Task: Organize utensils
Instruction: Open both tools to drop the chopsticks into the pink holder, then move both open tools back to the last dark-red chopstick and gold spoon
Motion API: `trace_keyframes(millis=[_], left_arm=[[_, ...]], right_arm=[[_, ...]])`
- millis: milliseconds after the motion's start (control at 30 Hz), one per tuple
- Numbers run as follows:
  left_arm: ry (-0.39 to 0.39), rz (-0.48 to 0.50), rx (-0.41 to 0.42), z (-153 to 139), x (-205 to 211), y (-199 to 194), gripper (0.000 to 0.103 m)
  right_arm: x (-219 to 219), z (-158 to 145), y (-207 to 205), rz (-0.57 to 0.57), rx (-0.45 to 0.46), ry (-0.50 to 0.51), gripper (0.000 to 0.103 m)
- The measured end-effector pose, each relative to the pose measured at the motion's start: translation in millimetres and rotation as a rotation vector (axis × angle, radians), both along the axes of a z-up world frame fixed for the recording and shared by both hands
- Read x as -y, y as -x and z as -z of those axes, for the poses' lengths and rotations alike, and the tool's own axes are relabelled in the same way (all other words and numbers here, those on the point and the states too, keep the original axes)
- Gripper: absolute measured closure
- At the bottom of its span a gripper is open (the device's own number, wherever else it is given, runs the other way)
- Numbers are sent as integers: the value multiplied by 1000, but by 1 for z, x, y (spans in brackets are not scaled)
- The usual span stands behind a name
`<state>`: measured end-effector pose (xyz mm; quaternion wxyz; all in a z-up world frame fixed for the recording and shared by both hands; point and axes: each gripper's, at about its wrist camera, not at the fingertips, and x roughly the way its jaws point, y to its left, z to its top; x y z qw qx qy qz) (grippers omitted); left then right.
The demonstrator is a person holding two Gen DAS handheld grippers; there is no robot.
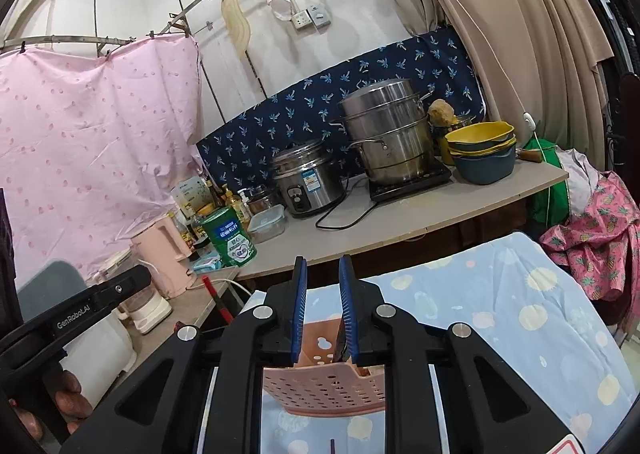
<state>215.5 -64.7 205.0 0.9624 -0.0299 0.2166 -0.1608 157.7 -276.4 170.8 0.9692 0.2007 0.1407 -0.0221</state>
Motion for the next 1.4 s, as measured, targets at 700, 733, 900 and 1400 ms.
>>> trace_keyframes(millis=[700, 733, 900, 1400], left_arm=[[-78, 30, -162, 94, -16, 85, 76], [-82, 29, -178, 102, -17, 90, 76], [-96, 31, -252, 139, -25, 114, 76], [-136, -15, -377, 206, -56, 148, 76]], right_arm=[[-43, 97, 108, -108, -246, 24, 85], [-45, 104, 114, -117, -266, 26, 85], [-63, 145, 145, -150, -376, 35, 85], [-114, 210, 167, -198, -512, 82, 85]])
